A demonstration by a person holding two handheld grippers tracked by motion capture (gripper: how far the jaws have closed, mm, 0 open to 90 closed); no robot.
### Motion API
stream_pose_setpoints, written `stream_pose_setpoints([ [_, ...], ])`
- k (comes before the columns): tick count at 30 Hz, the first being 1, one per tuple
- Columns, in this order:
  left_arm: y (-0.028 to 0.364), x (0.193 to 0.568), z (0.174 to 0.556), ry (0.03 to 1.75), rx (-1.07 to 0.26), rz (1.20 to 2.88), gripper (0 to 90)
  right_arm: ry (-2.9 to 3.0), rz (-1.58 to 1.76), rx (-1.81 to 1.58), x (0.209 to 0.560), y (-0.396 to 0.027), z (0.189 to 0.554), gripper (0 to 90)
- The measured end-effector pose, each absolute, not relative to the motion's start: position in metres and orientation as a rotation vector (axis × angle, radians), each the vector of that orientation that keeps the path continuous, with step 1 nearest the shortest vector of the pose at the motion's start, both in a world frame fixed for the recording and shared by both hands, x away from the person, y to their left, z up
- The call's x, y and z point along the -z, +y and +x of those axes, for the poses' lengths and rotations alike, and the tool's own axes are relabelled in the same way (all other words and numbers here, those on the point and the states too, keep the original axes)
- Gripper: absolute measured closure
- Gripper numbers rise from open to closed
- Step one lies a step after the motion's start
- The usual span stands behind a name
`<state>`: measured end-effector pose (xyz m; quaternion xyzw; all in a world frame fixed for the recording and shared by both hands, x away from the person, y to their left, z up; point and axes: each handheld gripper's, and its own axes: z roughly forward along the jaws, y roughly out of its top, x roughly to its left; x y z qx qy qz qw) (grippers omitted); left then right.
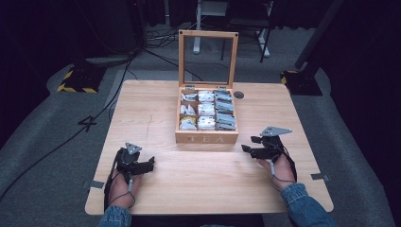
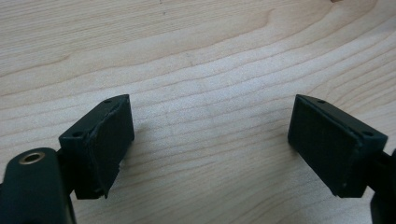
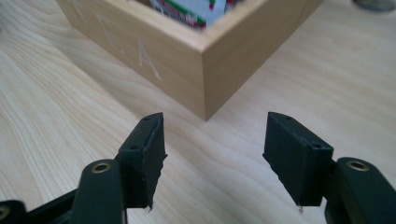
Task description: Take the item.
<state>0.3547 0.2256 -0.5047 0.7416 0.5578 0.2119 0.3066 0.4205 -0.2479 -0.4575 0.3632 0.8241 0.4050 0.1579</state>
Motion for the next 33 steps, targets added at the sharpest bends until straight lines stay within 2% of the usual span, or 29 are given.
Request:
stream_pose_setpoints([
  [14, 0.226, 0.505, 0.355, 1.475, -0.56, 1.961, 14.8, 2.401, 1.027, -1.244, 0.413, -0.229, 0.427, 43.5],
  [21, 0.226, 0.505, 0.355, 1.476, -0.561, 1.961, 14.8, 2.415, 0.985, -1.275, 0.396, -0.215, 0.433, 43.2],
  [26, 0.226, 0.505, 0.355, 1.476, -0.561, 1.961, 14.8, 2.491, 0.891, -1.28, 0.39, -0.203, 0.437, 39.0],
  [33, 0.226, 0.505, 0.355, 1.476, -0.561, 1.961, 14.8, 2.512, 0.856, -1.297, 0.381, -0.183, 0.446, 41.4],
])
